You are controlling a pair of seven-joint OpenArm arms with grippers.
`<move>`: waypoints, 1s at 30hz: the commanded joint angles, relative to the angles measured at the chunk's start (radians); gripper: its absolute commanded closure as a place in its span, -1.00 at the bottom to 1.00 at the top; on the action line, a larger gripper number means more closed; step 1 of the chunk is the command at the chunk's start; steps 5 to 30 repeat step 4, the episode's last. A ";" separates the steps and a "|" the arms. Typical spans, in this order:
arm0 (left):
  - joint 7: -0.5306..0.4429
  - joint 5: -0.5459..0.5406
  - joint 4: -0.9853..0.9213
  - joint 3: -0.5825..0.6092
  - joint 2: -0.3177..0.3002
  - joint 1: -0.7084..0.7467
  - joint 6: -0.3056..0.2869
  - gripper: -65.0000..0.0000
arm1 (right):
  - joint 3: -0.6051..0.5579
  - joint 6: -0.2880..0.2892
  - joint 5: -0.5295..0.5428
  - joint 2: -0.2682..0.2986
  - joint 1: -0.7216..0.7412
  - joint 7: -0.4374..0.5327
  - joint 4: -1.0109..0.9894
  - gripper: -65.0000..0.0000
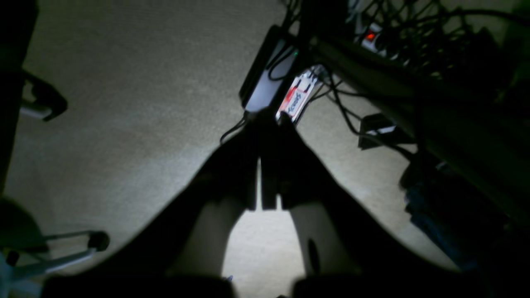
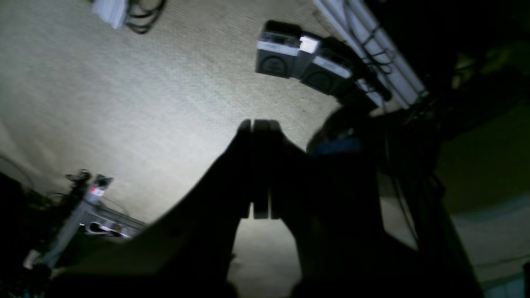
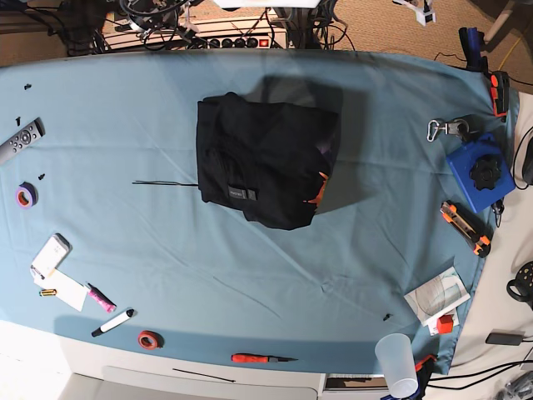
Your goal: Layout the t-shirt on the table in an organized manner, then fold the t-shirt properly
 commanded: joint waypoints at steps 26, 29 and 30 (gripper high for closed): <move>-0.008 -0.003 0.006 -0.001 -0.015 0.013 0.000 1.00 | -0.004 0.006 0.006 0.008 0.000 0.003 0.006 1.00; -0.008 -0.003 0.006 -0.001 -0.015 0.013 0.000 1.00 | -0.004 0.006 0.006 0.008 0.000 0.003 0.006 1.00; -0.008 -0.003 0.006 -0.001 -0.015 0.013 0.000 1.00 | -0.004 0.006 0.006 0.008 0.000 0.003 0.006 1.00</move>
